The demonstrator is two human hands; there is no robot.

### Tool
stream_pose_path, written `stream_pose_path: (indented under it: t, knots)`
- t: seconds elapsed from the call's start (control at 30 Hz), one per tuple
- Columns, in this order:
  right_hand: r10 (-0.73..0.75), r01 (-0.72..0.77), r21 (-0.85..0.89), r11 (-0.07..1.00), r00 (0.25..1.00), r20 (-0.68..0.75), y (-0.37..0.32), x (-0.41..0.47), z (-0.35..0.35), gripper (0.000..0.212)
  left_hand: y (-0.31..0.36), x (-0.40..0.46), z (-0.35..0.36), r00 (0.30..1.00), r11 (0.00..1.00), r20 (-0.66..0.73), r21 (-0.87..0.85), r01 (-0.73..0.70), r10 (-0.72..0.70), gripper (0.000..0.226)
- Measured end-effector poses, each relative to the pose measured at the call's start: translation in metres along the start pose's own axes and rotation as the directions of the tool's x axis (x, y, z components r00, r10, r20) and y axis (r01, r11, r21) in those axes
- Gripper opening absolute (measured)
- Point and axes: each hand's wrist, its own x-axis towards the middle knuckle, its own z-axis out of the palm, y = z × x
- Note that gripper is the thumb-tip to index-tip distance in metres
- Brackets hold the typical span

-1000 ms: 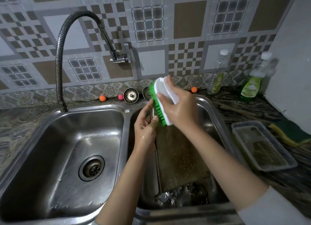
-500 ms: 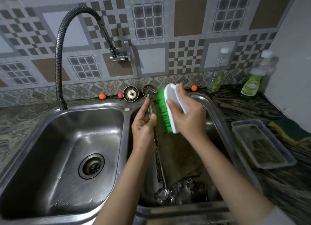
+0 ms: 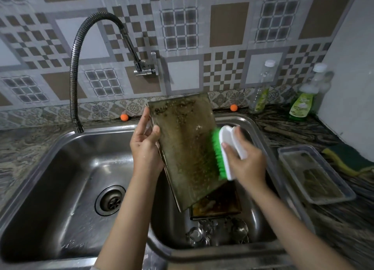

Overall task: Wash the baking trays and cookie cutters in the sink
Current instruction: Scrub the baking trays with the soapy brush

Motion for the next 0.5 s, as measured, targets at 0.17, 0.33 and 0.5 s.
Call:
stream_pose_path:
  t: [0.17, 0.33, 0.5]
  knots:
    - [-0.083, 0.082, -0.013, 0.997, 0.993, -0.082, -0.033, 0.063, 0.005, 0.057, -0.02, -0.018, 0.008, 0.986, 0.994, 0.15, 0.089, 0.066, -0.078, 0.049]
    - [-0.155, 0.155, -0.051, 0.987, 0.988, -0.016, -0.026, 0.072, 0.008, 0.056, -0.015, -0.017, 0.011, 0.988, 0.995, 0.145, 0.085, 0.05, -0.062, 0.048]
    - [0.008, -0.013, -0.059, 0.998, 0.997, -0.076, 0.011, 0.029, -0.002, 0.056, -0.002, 0.003, -0.002, 0.998, 0.998, -0.019, -0.029, 0.053, -0.054, 0.05]
